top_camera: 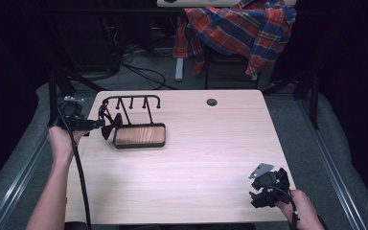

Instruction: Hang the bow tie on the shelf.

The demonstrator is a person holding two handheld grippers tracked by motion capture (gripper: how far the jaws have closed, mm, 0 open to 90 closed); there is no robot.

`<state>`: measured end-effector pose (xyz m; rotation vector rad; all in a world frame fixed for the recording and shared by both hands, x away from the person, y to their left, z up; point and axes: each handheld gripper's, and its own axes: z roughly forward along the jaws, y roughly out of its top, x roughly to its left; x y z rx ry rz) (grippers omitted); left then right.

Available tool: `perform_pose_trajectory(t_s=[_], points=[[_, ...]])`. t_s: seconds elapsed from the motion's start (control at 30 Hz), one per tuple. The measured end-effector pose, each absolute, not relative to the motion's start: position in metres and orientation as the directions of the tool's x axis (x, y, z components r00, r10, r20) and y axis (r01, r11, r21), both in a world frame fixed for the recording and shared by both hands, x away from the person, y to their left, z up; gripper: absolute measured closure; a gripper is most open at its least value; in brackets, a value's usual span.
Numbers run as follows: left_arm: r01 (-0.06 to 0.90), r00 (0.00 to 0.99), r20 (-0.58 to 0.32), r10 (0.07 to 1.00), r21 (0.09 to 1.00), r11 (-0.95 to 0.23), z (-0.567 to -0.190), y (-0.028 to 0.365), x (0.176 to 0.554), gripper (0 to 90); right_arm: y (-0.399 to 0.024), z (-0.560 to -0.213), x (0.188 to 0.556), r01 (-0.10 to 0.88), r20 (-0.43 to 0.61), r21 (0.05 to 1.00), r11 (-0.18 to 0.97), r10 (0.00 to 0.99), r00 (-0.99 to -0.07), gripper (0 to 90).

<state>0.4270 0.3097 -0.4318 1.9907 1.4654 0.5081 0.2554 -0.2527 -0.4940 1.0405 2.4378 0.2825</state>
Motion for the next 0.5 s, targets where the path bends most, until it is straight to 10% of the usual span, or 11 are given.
perform_pose_trajectory(t_s=[0.5], points=[[0.741, 0.404, -0.022, 0.914, 0.594, -0.313, -0.452, 0.284, 0.395, 2.9, -0.253, -0.494, 0.255, 0.62, -0.349, 0.363, 0.695, 0.719, -0.602, 15.0]])
